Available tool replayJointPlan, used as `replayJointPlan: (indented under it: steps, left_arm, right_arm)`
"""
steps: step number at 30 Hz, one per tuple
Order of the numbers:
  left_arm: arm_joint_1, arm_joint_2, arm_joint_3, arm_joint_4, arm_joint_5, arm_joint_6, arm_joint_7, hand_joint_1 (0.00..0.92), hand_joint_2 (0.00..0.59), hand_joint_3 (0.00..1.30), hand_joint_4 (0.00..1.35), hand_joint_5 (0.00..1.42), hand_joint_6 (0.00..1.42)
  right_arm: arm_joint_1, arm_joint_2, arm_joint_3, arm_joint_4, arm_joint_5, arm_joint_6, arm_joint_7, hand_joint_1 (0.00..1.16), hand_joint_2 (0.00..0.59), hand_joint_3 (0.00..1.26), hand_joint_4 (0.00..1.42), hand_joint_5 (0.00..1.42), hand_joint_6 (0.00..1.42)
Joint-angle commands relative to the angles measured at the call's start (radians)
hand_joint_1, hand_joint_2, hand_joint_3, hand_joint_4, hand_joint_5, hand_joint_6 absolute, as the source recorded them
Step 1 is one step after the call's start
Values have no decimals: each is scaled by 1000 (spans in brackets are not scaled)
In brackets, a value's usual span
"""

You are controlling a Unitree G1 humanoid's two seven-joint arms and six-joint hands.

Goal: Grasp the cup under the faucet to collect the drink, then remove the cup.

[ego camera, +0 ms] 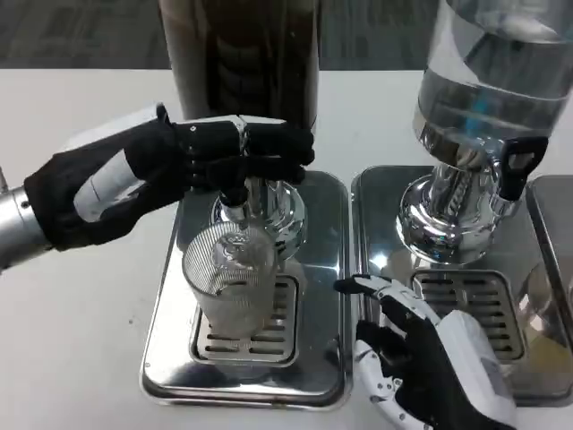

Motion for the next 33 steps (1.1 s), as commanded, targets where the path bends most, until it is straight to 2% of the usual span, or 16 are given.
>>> replayJointPlan:
  steps: [1, 28, 33]
  left_arm:
    - [33, 15, -24, -18, 28, -37, -14, 0, 14, 216, 177, 178, 121]
    - [66, 48, -63, -43, 86, -225, 57, 0, 10, 203, 159, 140, 106]
    - [71, 52, -69, -41, 96, -252, 66, 0, 9, 196, 153, 137, 106]
  right_arm:
    - [3, -1, -12, -20, 17, 14, 12, 395, 586, 317, 211, 148, 267]
    - [-1, 3, -47, -43, 80, 28, 55, 383, 568, 317, 211, 148, 264]
    - [-14, 10, -58, -38, 140, 29, 90, 384, 539, 311, 211, 148, 262]
